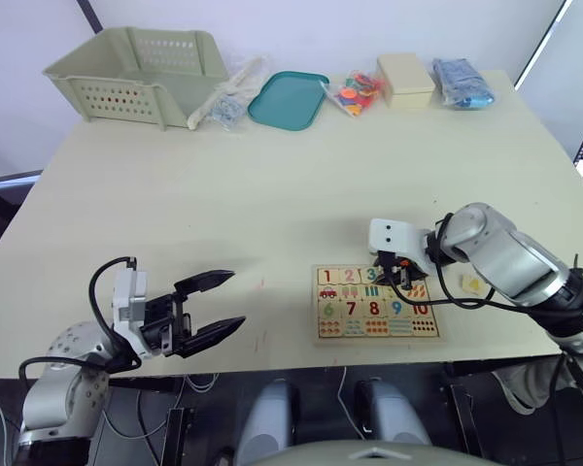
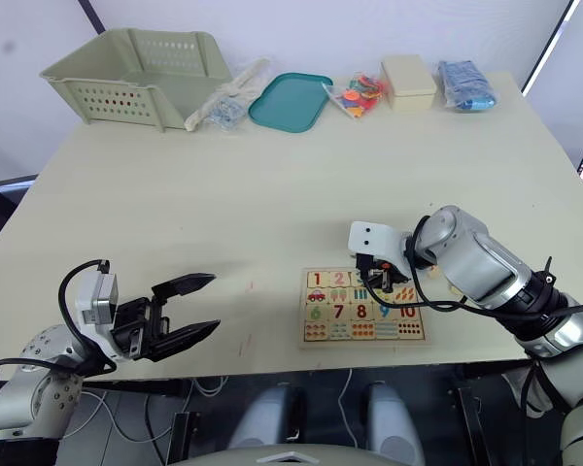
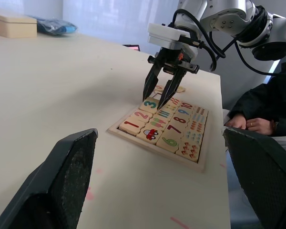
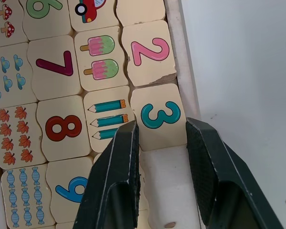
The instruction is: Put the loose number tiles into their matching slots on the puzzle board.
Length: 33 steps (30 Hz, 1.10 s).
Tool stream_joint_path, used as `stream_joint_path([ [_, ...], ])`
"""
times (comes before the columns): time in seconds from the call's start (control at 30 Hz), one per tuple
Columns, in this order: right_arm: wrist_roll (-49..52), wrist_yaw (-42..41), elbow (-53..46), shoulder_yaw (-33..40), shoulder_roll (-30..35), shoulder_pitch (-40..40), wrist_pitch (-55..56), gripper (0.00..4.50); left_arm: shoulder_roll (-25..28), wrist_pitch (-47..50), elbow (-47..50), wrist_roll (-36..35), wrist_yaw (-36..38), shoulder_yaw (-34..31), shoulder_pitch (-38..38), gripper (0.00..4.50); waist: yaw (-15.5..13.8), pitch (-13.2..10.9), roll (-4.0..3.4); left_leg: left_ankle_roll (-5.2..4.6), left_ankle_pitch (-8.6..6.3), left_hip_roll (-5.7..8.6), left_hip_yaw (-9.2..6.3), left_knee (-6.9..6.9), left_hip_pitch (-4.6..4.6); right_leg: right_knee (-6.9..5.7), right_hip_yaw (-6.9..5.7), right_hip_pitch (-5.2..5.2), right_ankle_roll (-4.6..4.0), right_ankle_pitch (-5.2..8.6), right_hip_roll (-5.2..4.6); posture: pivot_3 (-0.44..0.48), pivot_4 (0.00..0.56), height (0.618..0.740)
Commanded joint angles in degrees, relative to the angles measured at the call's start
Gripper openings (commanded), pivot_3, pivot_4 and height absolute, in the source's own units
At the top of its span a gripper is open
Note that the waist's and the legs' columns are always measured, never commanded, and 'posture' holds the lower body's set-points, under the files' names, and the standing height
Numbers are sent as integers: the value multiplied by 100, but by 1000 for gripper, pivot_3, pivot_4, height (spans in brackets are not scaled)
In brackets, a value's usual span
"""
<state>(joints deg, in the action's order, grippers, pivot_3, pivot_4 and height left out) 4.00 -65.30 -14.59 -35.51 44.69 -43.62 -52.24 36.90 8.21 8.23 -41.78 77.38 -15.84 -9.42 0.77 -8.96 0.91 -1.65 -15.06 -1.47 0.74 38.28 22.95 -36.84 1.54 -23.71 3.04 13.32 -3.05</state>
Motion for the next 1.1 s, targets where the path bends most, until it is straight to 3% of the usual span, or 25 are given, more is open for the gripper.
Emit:
stream_joint_path([
  [0.03, -48, -86, -49, -2, 42, -33, 74, 869, 54, -52, 218, -59, -12, -181, -53, 4500, 0, 0, 0, 0, 0, 0, 0, 0, 0, 0, 0, 0, 0, 0, 0, 0, 150, 740],
  [1.1, -210, -294, 112, 4, -77, -93, 196, 869, 37, -111, 223, -30, 8, -279, -141, 4500, 3, 0, 0, 0, 0, -1, 0, 0, 0, 0, -1, 0, 0, 0, 0, 0, 150, 740],
])
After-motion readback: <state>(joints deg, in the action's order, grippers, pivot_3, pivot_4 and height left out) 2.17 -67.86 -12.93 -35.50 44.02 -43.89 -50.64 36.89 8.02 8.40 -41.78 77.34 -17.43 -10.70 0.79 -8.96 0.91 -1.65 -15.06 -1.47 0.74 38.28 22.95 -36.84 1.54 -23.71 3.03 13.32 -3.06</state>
